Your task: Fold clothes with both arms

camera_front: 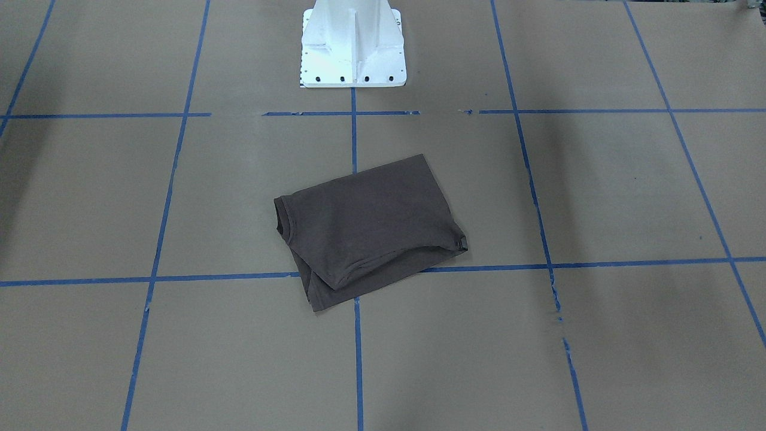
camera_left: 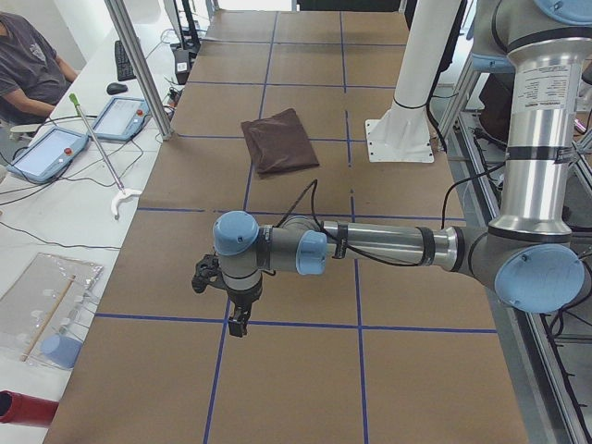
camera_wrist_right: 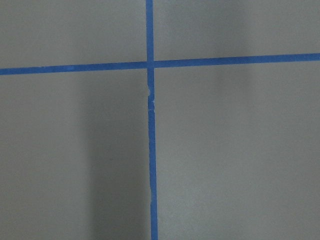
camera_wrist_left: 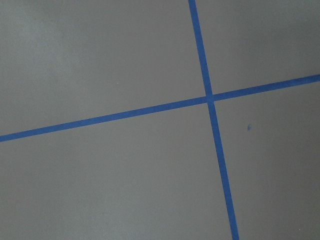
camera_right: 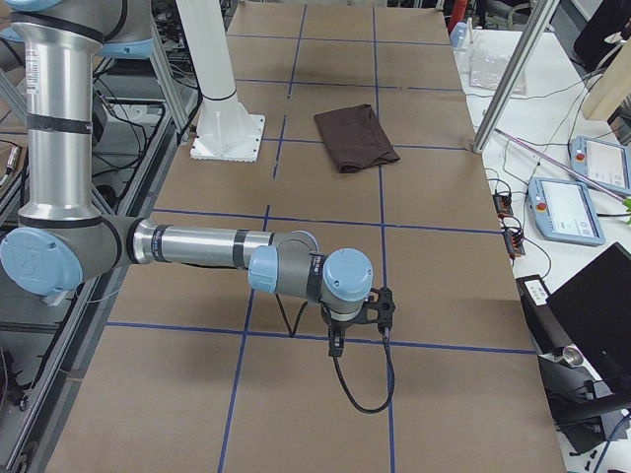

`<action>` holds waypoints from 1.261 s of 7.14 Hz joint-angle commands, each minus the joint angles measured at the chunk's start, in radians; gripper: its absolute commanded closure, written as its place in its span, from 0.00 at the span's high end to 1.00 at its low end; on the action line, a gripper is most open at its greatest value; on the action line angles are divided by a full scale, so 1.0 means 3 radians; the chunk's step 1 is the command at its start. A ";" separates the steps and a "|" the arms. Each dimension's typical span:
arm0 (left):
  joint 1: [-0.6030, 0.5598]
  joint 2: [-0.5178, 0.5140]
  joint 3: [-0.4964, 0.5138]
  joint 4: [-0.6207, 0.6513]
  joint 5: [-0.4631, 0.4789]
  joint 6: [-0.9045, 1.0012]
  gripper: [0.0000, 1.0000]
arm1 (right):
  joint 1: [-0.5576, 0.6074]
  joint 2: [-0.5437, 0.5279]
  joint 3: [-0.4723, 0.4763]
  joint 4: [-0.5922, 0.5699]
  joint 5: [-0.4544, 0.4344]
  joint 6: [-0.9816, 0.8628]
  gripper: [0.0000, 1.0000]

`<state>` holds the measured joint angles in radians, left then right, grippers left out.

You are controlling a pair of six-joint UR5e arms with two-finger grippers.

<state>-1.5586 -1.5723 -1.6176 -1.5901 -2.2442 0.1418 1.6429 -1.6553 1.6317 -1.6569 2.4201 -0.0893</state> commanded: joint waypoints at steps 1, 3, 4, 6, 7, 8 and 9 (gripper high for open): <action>0.0000 0.0000 0.0008 -0.0017 0.0000 0.0003 1.00 | 0.0000 -0.0015 -0.0212 0.0239 -0.0085 -0.0004 1.00; 0.0000 0.0000 0.0023 -0.0018 0.0000 0.0003 1.00 | -0.0005 -0.0010 -0.0239 0.0302 -0.0090 0.0092 1.00; 0.0000 0.0000 0.0023 -0.0018 0.0000 0.0003 1.00 | 0.0000 -0.0010 -0.0229 0.0307 -0.0085 0.0108 1.00; 0.0000 0.0000 0.0023 -0.0023 0.0000 0.0003 1.00 | 0.0000 0.0026 -0.0183 0.0307 -0.0075 0.0119 1.00; 0.0000 0.0000 0.0018 -0.0018 0.0000 0.0003 1.00 | 0.0000 0.0031 -0.0137 0.0307 -0.0070 0.0124 1.00; 0.0000 0.0000 0.0013 -0.0018 0.0000 0.0003 1.00 | 0.0000 0.0031 -0.0076 0.0307 -0.0070 0.0124 1.00; 0.0000 0.0000 0.0013 -0.0023 0.0000 0.0003 1.00 | 0.0000 0.0026 -0.0080 0.0307 -0.0070 0.0124 1.00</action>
<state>-1.5585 -1.5723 -1.6129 -1.5958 -2.2442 0.1426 1.6429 -1.6470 1.6006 -1.5647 2.3989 -0.0525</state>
